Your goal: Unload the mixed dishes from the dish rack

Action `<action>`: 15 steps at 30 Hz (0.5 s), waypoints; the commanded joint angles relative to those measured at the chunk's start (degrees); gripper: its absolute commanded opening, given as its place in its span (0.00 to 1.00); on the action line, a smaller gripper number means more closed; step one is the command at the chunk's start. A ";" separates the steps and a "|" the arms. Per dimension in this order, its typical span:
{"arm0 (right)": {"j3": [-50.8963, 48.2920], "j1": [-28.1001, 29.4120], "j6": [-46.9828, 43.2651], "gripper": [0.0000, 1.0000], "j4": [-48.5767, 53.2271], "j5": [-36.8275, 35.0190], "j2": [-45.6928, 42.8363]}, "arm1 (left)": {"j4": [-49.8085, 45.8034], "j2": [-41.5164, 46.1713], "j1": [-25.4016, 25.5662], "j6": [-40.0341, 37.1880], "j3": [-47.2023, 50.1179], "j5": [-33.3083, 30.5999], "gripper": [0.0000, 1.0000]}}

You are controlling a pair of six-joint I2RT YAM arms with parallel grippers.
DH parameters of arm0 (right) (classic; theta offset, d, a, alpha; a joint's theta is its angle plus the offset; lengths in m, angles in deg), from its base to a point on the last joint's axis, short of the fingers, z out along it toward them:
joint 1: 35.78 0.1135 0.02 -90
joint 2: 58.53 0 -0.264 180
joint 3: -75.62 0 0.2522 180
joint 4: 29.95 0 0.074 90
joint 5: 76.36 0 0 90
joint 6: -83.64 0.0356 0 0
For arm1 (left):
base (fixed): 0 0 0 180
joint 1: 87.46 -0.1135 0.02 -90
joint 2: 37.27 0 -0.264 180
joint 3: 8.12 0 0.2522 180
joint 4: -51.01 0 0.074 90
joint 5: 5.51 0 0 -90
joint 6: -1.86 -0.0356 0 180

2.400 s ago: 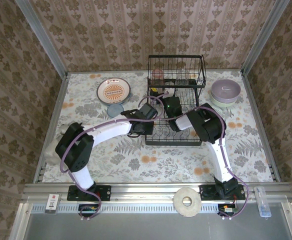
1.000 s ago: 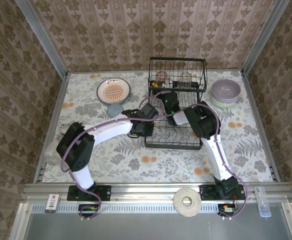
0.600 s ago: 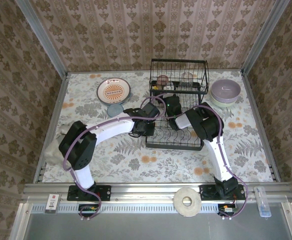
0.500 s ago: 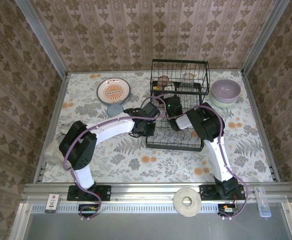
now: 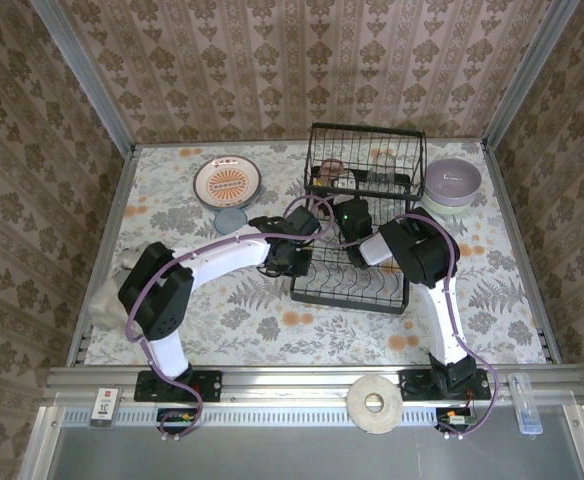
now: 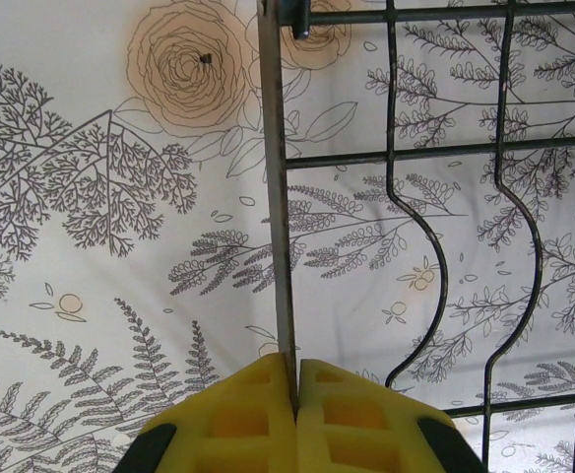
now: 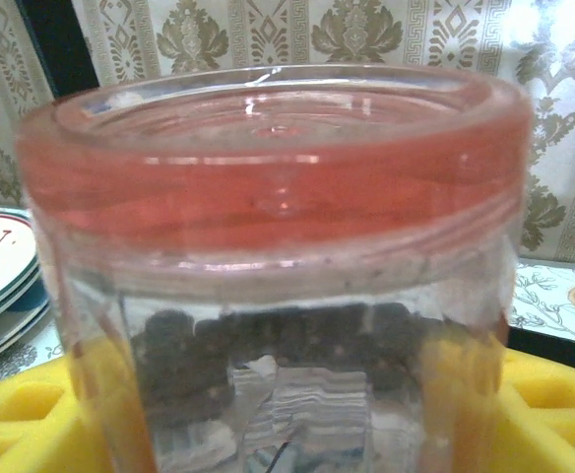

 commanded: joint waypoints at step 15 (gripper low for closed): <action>-4.76 -5.08 -13.89 0.32 4.41 27.82 -7.43 | 10.05 1.34 -3.43 -1.90 1.59 0.27 0.00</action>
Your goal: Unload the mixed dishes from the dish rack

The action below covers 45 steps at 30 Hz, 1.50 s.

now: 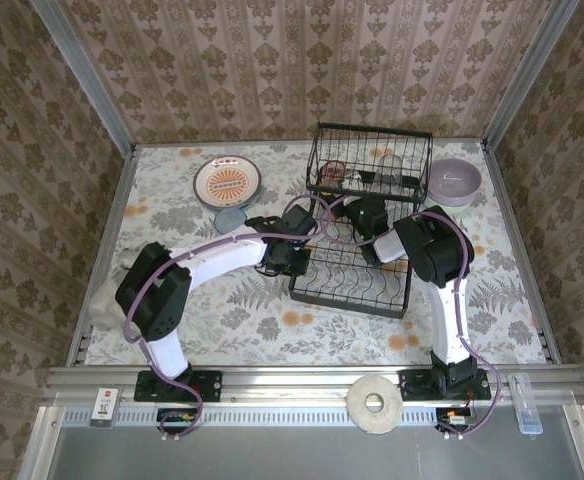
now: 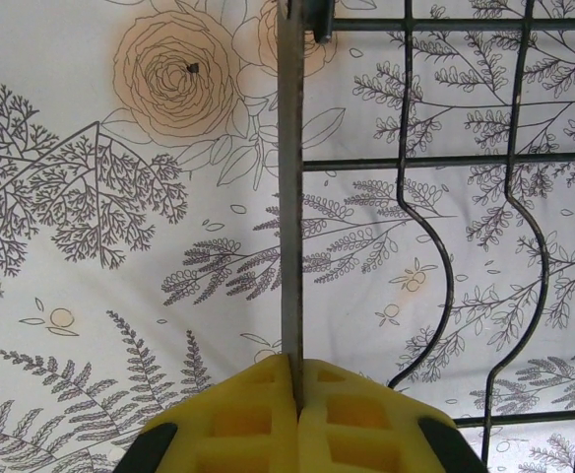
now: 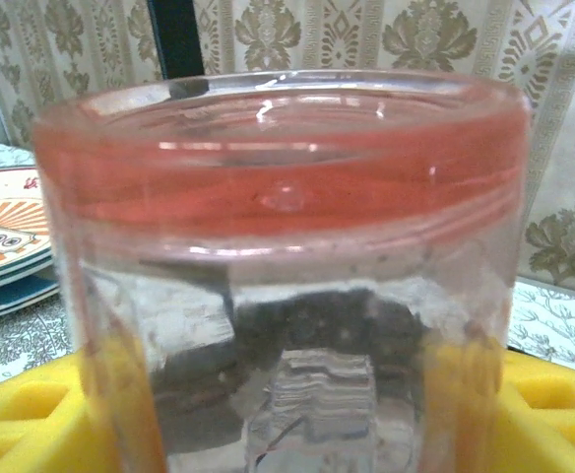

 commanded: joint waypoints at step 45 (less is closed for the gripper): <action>-2.64 0.75 -19.27 0.29 -3.27 24.28 -1.15 | 4.44 -3.15 -0.91 -1.36 -8.73 -3.76 0.00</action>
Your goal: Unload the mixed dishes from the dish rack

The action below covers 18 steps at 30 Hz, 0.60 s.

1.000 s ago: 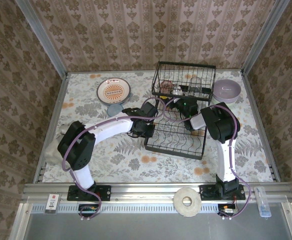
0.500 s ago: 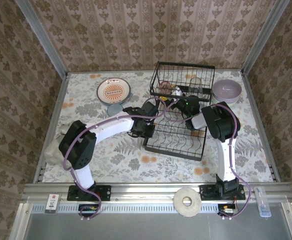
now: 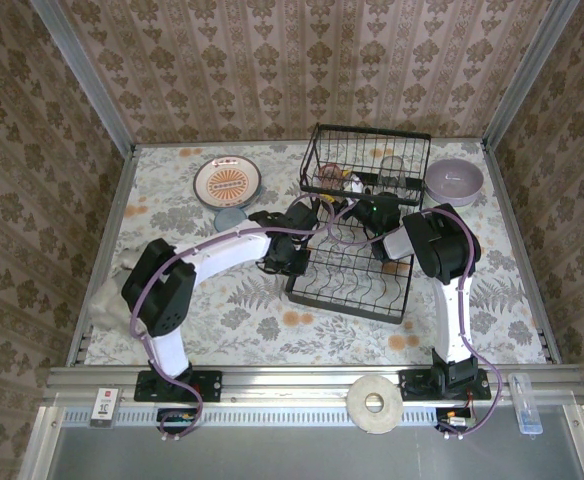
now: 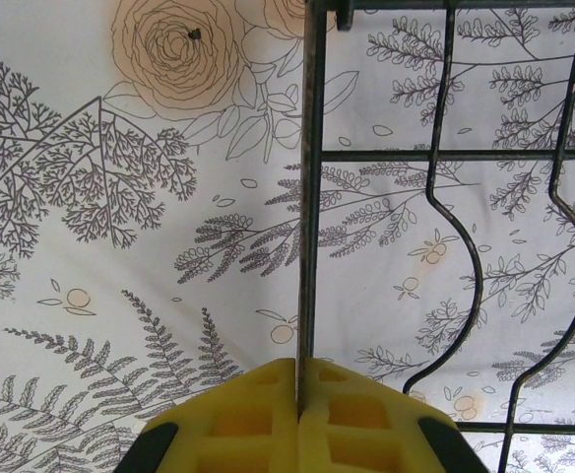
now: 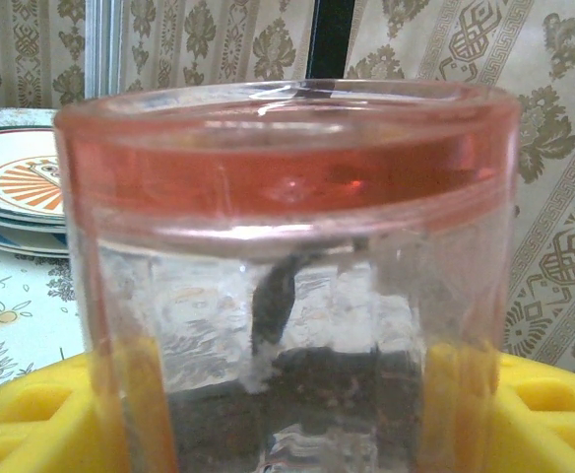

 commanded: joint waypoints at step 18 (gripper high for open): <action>-3.88 9.28 13.63 0.26 0.81 -14.60 -5.78 | 10.82 -3.55 1.11 1.88 -7.04 -6.45 0.00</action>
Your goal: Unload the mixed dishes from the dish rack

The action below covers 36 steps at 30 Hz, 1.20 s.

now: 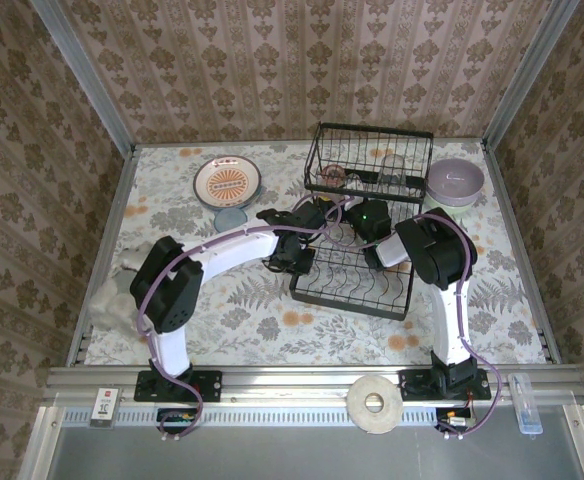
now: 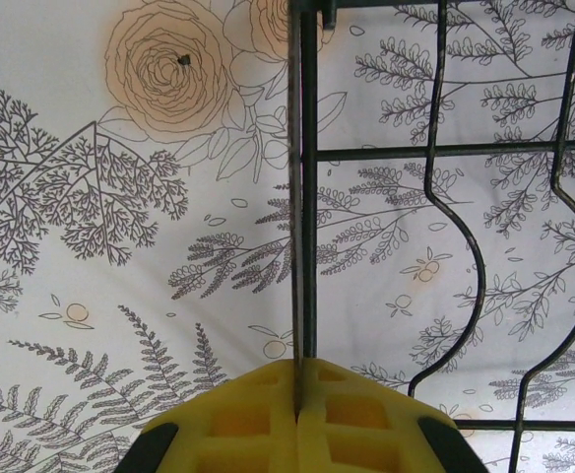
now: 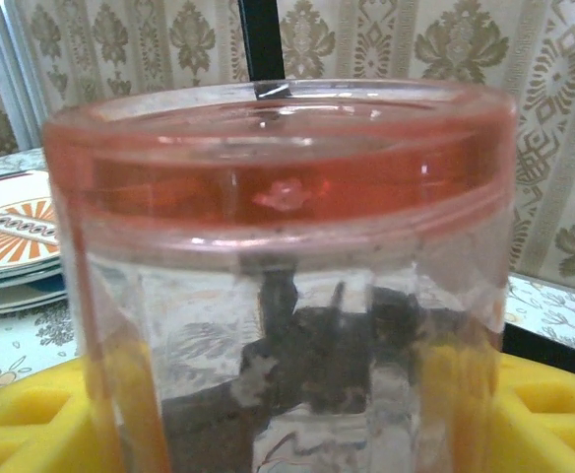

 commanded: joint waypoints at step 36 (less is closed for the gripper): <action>-11.90 1.90 -3.49 0.25 0.79 17.51 -15.77 | 16.09 2.82 -0.87 1.69 3.55 -4.94 0.01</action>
